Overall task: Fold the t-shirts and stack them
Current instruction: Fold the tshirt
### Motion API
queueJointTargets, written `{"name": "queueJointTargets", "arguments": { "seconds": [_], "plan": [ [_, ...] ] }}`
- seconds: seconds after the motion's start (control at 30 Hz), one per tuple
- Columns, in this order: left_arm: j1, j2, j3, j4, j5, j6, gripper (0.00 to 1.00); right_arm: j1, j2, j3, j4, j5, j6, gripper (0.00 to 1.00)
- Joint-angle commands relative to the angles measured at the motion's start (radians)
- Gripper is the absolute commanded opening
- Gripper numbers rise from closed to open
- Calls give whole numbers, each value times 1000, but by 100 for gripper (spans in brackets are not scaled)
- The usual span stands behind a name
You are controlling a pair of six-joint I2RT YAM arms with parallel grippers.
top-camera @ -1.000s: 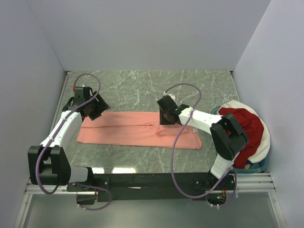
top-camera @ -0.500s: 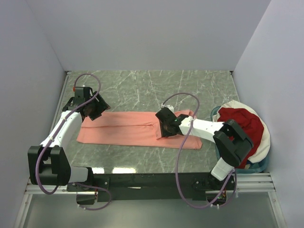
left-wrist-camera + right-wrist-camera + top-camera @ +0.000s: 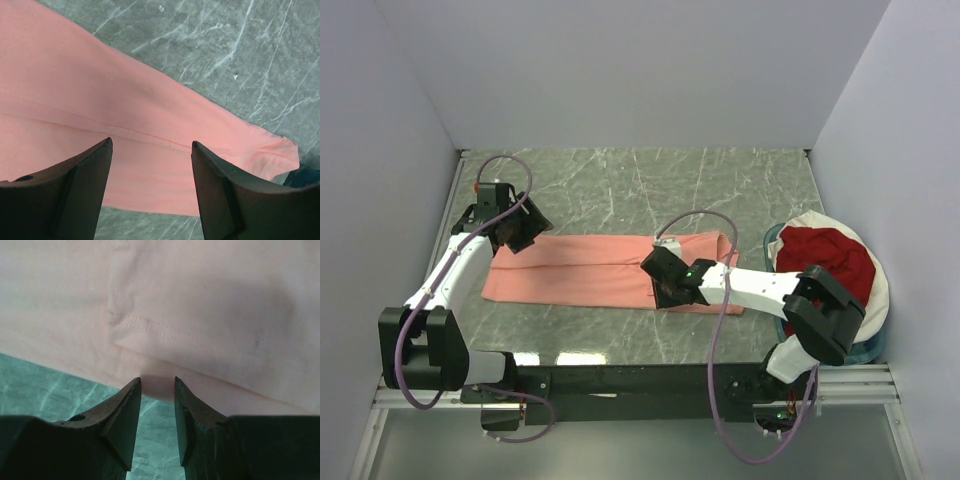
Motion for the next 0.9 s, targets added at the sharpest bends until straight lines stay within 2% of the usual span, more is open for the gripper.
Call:
{"name": "queueJointTargets", "arguments": {
  "seconds": [0.0,0.07,0.17,0.3,0.33,0.43,0.67,0.87],
  "plan": [
    [-5,-26,-10,20,28,20,70,1,-88,11,-9,46,31,40],
    [-8,-27,-12,27,31,14,70,-3,-127,30,-27,91,36,40],
    [-51,-14,-22,56,32,-18,70,-77,-158,25,-21,94,37,41],
    [-171,42,-39,88,-35,-63,70,-242,-170,7,46,23,33,41],
    [-208,55,-44,101,-35,-78,70,-317,-170,7,60,10,30,41],
    [-270,109,-41,125,-57,-96,68,-417,-156,68,86,-30,20,41],
    [-344,187,4,136,-94,-112,67,-480,-106,250,69,-96,28,37],
    [-360,221,38,132,-100,-112,67,-583,35,313,85,-145,34,27]
  ]
}}
